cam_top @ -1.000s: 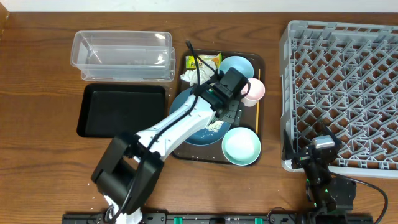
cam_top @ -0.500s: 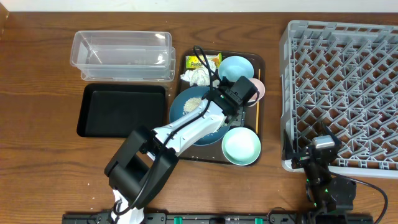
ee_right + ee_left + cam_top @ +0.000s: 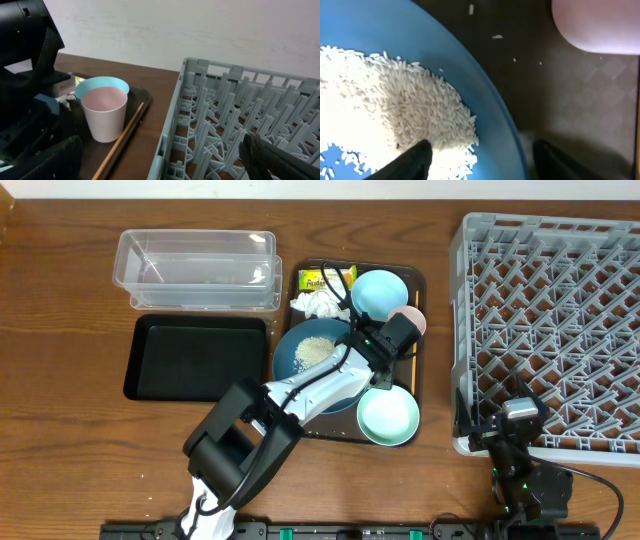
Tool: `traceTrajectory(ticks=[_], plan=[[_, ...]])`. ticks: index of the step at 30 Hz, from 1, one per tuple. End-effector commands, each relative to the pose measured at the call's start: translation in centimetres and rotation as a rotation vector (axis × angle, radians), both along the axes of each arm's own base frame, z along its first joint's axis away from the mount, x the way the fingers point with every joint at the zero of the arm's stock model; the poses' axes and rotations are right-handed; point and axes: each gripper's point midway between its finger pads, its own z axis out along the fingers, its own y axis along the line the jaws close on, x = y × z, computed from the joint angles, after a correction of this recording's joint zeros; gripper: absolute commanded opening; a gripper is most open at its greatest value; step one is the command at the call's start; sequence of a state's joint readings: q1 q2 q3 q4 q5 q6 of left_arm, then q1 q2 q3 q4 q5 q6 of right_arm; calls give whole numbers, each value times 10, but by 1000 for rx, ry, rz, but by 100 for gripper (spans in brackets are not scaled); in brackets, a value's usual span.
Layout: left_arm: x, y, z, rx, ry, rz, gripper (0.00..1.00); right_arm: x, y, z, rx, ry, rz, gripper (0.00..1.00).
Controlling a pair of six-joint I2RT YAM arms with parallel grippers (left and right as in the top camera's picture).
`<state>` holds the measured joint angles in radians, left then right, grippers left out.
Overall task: Sort waste into correct bins and load items into the dishwasher rack
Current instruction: 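Reach the left gripper to the blue rice plate and grasp its rim, then lift the blue plate with the left gripper toward the black tray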
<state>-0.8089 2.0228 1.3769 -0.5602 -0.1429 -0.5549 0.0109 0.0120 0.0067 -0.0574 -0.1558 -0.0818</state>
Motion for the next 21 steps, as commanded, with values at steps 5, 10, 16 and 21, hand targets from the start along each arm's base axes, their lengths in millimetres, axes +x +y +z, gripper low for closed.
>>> traceTrajectory(ticks=[5, 10, 16, 21], plan=[[7, 0, 5, 8, -29, 16, 59, 0, 1, 0, -9, -1, 4, 99], [7, 0, 5, 8, -30, 16, 47, 0, 1, 0, -9, -1, 4, 99], [8, -1, 7, 4, -33, 15, 38, 0, 1, 0, -10, -1, 4, 99], [10, -3, 10, -1, -38, 15, 26, 0, 1, 0, -10, -1, 4, 99]])
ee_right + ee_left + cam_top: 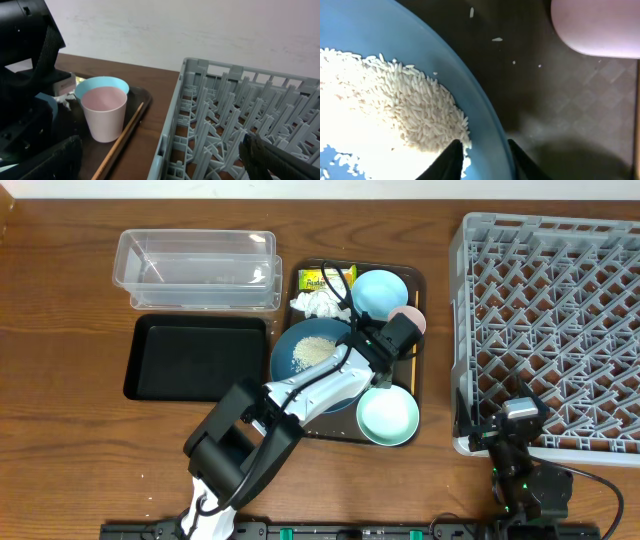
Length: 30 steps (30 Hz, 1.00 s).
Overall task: Sort waste into correct bins and load items into the dishwasher rack
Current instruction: 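Lift the blue plate with the left gripper toward the black tray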
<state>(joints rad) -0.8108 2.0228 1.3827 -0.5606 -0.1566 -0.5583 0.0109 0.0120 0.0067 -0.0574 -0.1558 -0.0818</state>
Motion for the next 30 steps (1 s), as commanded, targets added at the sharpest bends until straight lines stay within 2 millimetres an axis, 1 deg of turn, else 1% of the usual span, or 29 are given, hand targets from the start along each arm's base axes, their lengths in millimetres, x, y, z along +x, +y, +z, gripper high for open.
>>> traceTrajectory(ticks=[1, 4, 6, 7, 8, 12, 16, 19, 22, 30], plan=[[7, -3, 10, -7, -27, 10, 25, 0, 1, 0, -10, -1, 4, 99], [8, -3, 16, -15, -35, 10, 24, 0, 1, 0, -9, -1, 4, 99], [8, -3, 22, -22, -43, 7, 19, 0, 1, 0, -10, -1, 4, 99], [8, -4, 25, -28, -48, 7, 19, 0, 1, 0, -9, -1, 4, 99], [8, -4, 27, -30, -51, 7, 14, 0, 1, 0, -10, -1, 4, 99], [8, -3, 36, -41, -61, 7, 8, 0, 1, 0, -10, -1, 4, 99], [7, -2, 40, -42, -61, 7, 6, 0, 1, 0, -10, -2, 4, 99], [5, 0, 47, -45, -64, 7, 6, 0, 1, 0, -10, -2, 4, 99], [3, 2, 60, -57, -76, 7, 6, 0, 1, 0, -10, -2, 4, 99], [0, 9, 105, -113, -132, 11, 6, 0, 1, 0, -10, -1, 4, 99]])
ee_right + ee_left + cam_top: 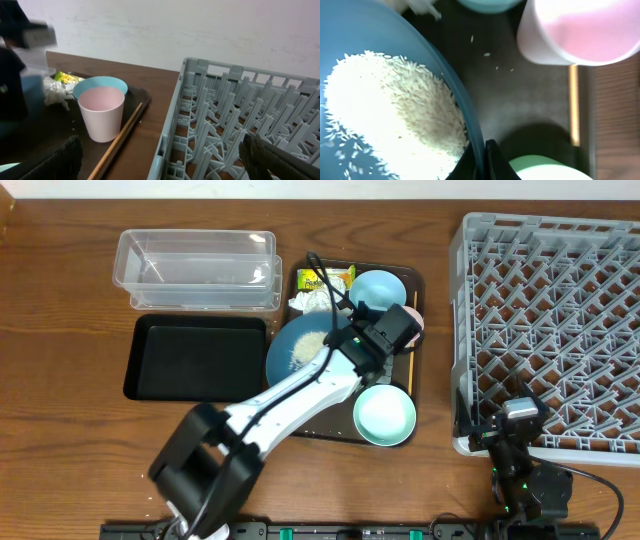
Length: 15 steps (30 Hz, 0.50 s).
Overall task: Sort waste into correct bins and load items into the dishwasher rack
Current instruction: 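Lift the blue plate with the left gripper toward the black tray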
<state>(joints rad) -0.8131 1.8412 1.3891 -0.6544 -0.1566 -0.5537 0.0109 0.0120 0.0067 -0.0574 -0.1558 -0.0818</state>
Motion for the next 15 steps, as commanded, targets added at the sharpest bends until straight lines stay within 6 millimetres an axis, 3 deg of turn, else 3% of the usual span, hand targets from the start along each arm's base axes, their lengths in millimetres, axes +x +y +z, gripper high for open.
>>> traceTrajectory(ticks=[1, 8, 15], plan=[[7, 5, 40, -54, -73, 21, 6, 0, 1, 0, -9, -1, 4, 99], [16, 36, 70, -78, -100, 90, 6, 0, 1, 0, -10, -1, 4, 99], [29, 71, 73, -157, -21, 173, 6, 0, 1, 0, -9, -1, 4, 99]])
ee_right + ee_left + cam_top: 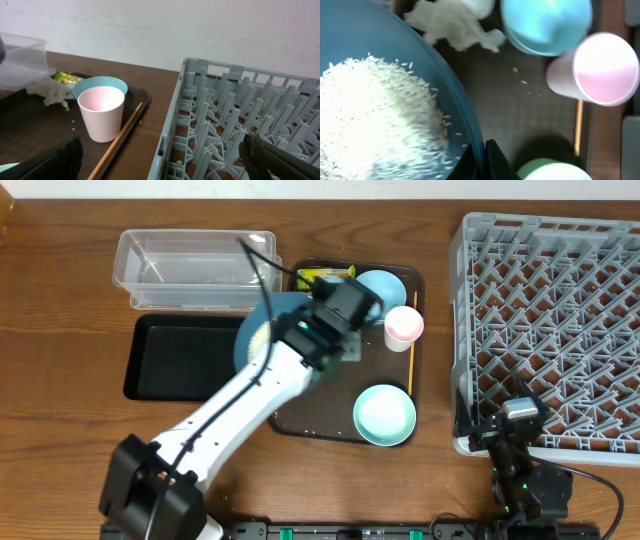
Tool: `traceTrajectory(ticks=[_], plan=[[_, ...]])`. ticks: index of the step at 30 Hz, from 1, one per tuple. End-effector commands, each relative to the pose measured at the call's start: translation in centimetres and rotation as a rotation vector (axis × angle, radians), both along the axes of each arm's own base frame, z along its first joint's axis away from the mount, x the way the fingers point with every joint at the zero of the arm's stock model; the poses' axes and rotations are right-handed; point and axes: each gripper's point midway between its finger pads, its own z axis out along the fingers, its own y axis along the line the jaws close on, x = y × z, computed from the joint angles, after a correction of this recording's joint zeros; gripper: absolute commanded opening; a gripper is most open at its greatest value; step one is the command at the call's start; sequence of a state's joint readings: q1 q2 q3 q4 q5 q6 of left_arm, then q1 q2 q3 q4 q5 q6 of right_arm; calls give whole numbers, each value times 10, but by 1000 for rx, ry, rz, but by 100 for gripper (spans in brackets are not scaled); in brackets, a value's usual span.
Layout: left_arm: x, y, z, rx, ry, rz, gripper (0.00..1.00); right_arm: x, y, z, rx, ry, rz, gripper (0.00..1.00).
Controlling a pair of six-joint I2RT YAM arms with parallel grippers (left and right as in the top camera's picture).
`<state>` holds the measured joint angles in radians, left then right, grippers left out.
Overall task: Sort waste into correct bins and load items into the dishwasher rack
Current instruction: 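Lift the blue plate with the left gripper toward the black tray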
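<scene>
A blue plate [255,330] heaped with white rice [375,115] hangs tilted over the left edge of the brown tray [345,415], close to the bins. My left gripper [484,160] is shut on its right rim, one finger on each side. On the tray stand a pink cup [404,325], a light blue bowl [380,288] and a mint bowl [385,413], with a crumpled napkin [455,25] and a yellow packet [67,77]. My right gripper [160,165] stands open and empty at the near left corner of the grey dishwasher rack [550,320].
A clear plastic bin [195,270] sits at the back left, with a black tray [195,360] in front of it. A wooden chopstick [120,140] lies along the brown tray's right edge. Loose rice grains [522,82] dot the tray floor.
My left gripper, still shut on the plate's rim, is now farther left and back with the plate, over the tray's left edge. The pink cup is uncovered in the overhead view. The right arm has not moved.
My left gripper stood open astride the plate's right rim on the tray. Then its fingers were closer together around the rim. Then it was shut on the rim with the plate shifted slightly left, and now it holds the plate beside the bins.
</scene>
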<state>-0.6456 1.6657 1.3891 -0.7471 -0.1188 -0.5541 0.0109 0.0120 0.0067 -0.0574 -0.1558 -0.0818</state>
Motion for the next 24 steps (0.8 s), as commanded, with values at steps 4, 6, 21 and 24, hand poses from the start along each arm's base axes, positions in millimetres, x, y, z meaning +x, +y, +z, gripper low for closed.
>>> traceTrajectory(ticks=[4, 6, 21, 24], plan=[[12, 21, 12, -189, 92, 51, 6, 0, 1, 0, -10, -1, 4, 99], [16, 35, 13, -225, 114, 81, 6, 0, 1, 0, -9, -1, 4, 99], [21, 72, 58, -491, 101, -10, 6, 0, 1, 0, -9, -2, 4, 99], [21, 78, 62, -556, 107, -31, 6, 0, 1, 0, -10, -1, 4, 99]])
